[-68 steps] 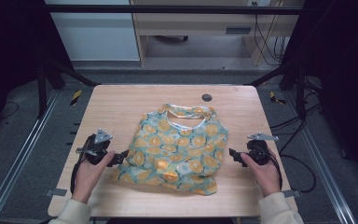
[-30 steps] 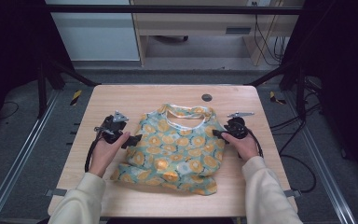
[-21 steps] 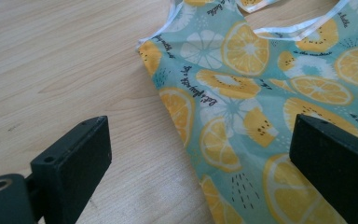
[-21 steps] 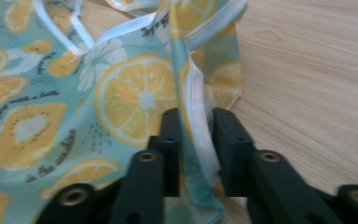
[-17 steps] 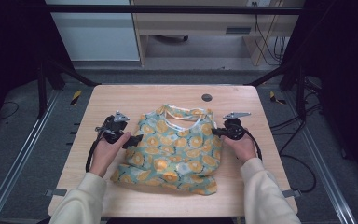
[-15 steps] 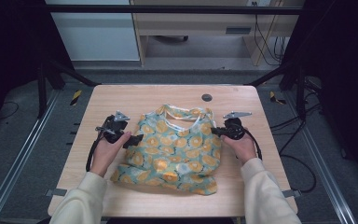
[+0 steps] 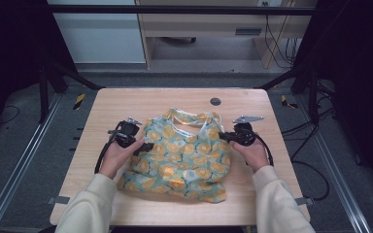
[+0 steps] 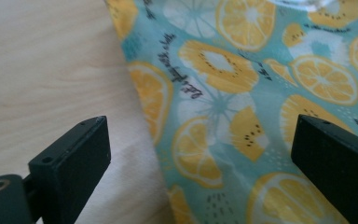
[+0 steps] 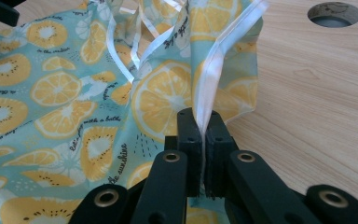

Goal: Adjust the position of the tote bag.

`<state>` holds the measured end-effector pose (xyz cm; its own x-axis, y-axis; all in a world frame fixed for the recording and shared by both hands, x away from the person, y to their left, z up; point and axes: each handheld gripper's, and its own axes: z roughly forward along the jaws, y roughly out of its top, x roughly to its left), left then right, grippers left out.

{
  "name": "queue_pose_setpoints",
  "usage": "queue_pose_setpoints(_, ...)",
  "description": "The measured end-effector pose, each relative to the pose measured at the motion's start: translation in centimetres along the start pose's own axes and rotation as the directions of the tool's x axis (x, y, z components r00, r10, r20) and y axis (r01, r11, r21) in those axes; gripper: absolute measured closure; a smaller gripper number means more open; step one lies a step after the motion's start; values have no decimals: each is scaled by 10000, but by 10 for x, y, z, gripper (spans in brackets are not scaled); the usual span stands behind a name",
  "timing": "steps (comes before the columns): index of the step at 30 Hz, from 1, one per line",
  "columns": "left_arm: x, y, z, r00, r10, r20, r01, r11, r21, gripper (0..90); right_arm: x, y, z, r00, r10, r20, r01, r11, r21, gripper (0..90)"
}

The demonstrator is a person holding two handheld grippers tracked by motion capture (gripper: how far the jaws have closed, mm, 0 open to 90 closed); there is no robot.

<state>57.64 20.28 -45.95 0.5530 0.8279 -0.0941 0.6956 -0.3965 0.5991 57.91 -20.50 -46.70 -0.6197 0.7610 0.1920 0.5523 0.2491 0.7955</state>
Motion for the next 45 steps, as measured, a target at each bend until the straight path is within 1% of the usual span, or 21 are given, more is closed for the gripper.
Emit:
queue_pose_setpoints(2, 0, -2, 3, 9997, -133, 181, 128, 9997, 225, 107, 1, 0, 1, 10000, -80, -8, 80, 10000, -16, 876)
queue_pose_setpoints(5, -1, -1, 4, 9993, -187, 332, 178, 9995, 269, 212, 1, 1, 1, 10000, -74, -20, 74, 10000, -17, 875)
queue_pose_setpoints(7, -2, -1, 3, 9995, -104, 304, 96, 9996, 267, 318, 2, 1, 1, 10000, -89, 1, 89, 10000, -39, 876)
queue_pose_setpoints(8, -2, -1, 3, 9995, -104, 304, 96, 9996, 267, 352, 2, 1, 1, 10000, -86, -2, 86, 9999, -64, 876)
queue_pose_setpoints(9, -2, -1, 3, 9994, -23, 355, 12, 9995, 309, 352, 2, 1, 1, 10000, -86, -2, 86, 9999, -64, 876)
queue_pose_setpoints(10, -2, -1, 3, 9992, 11, 412, -25, 9995, 329, 437, 2, 2, 0, 9999, -119, -8, 119, 9999, -86, 876)
queue_pose_setpoints(11, -1, -1, 3, 9989, 22, 458, -37, 9994, 335, 490, 2, 2, 0, 9999, -115, -8, 115, 9999, -98, 876)
queue_pose_setpoints(12, -2, -2, 2, 9989, 146, 454, -158, 9996, 253, 625, 2, 2, -1, 9999, -152, 2, 152, 9998, -122, 877)
queue_pose_setpoints(13, -2, -2, 2, 9989, 146, 454, -158, 9996, 253, 659, 2, 2, -1, 9999, -152, 2, 152, 9998, -122, 877)
queue_pose_setpoints(14, -2, -2, 2, 9989, 187, 436, -194, 9997, 154, 659, 2, 2, -2, 9998, -203, -15, 203, 9997, -160, 877)
queue_pose_setpoints(15, -3, -2, 1, 9984, 212, 529, -216, 9997, 68, 718, 3, 2, -3, 9999, -112, 5, 112, 9998, -161, 877)
queue_pose_setpoints(17, -4, -3, 0, 9979, 311, 572, -311, 9995, -13, 820, 2, 3, -4, 9998, -186, 26, 186, 9996, -226, 879)
queue_pose_setpoints(22, -6, -4, -1, 9971, 514, 556, -510, 9987, -69, 870, 3, 3, -5, 9998, -171, 59, 172, 9996, -208, 880)
queue_pose_setpoints(30, -6, -5, -4, 9972, 516, 537, -502, 9984, -275, 885, 4, 4, -6, 9996, -259, 93, 261, 9994, -230, 884)
queue_pose_setpoints(35, -9, -5, -12, 9976, 631, 295, -607, 9953, -755, 890, 7, 6, -10, 9986, -455, 259, 464, 9983, -345, 886)
queue_pose_setpoints(38, -11, -4, -20, 9969, 781, 12, -775, 9912, -1071, 893, 10, 8, -18, 9971, -593, 468, 616, 9970, -474, 888)
queue_pose_setpoints(41, -14, -5, -32, 9952, 908, -357, -953, 9826, -1595, 897, 13, 11, -29, 9956, -654, 675, 701, 9951, -698, 890)
queue_pose_setpoints(42, -17, -5, -41, 9945, 880, -560, -974, 9759, -1952, 898, 17, 13, -40, 9943, -682, 825, 760, 9925, -956, 891)
queue_pose_setpoints(43, -17, -5, -41, 9945, 880, -560, -974, 9759, -1952, 899, 17, 13, -40, 9943, -682, 825, 760, 9925, -956, 891)
queue_pose_setpoints(44, -20, -6, -48, 9939, 860, -691, -990, 9714, -2156, 899, 22, 15, -52, 9925, -748, 964, 861, 9893, -1182, 892)
queue_pose_setpoints(45, -21, -7, -51, 9935, 847, -755, -999, 9685, -2282, 899, 22, 15, -52, 9925, -748, 964, 861, 9893, -1182, 892)
